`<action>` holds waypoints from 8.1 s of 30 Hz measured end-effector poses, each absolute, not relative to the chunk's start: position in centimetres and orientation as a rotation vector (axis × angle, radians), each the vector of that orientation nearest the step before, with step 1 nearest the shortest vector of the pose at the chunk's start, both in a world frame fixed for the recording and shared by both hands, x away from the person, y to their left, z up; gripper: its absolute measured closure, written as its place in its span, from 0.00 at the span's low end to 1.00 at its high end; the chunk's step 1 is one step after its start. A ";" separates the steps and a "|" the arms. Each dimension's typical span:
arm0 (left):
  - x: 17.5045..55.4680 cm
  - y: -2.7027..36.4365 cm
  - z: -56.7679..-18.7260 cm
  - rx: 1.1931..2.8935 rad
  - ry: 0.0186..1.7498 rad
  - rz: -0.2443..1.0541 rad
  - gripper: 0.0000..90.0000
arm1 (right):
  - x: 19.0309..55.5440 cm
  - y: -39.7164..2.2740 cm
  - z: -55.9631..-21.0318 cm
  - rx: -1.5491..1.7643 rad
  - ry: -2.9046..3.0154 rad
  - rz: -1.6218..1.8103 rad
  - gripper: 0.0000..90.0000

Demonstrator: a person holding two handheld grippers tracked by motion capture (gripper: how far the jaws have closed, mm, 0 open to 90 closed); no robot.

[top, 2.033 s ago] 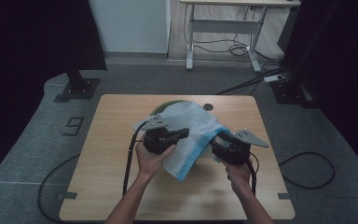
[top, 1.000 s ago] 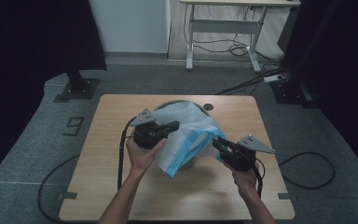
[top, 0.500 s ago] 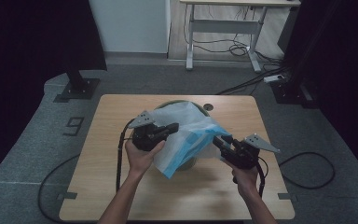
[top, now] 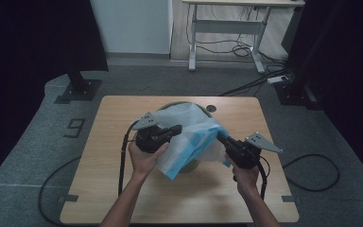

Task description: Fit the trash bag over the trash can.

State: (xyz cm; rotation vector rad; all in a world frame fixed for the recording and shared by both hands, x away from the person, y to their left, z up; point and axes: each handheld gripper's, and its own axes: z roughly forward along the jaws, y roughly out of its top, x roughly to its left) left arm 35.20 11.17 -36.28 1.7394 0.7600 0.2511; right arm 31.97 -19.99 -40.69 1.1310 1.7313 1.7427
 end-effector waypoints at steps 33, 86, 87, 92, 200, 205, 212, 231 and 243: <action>33.2 7.6 -36.1 1.926 0.610 0.233 0.47 | 30.8 -22.3 -40.4 1.038 1.803 1.598 0.98; 36.2 18.1 -33.9 1.620 0.811 0.325 1.00 | 34.5 -26.6 -36.9 1.099 1.639 1.498 0.98; 36.2 18.2 -34.1 1.621 0.813 0.324 1.00 | 34.4 -26.7 -37.4 1.107 1.644 1.499 0.98; 35.6 19.0 -35.1 1.617 0.811 0.311 1.00 | 34.0 -27.0 -39.0 1.133 1.664 1.509 0.98; 38.6 22.1 -38.3 1.679 0.935 0.172 1.00 | 30.8 -25.5 -46.6 1.174 1.868 1.498 0.66; 38.1 21.8 -38.1 1.690 0.927 0.201 1.00 | 29.7 -27.5 -44.6 1.152 1.797 1.499 0.60; 37.9 21.2 -38.0 1.707 0.924 0.219 1.00 | 30.0 -28.7 -41.5 1.120 1.744 1.519 0.55; 37.8 20.9 -37.6 1.714 0.931 0.244 1.00 | 35.8 -22.2 -36.8 1.151 1.829 1.622 0.55; 38.0 21.3 -37.8 1.707 0.940 0.250 1.00 | 37.2 -21.3 -37.1 1.012 1.901 1.474 0.98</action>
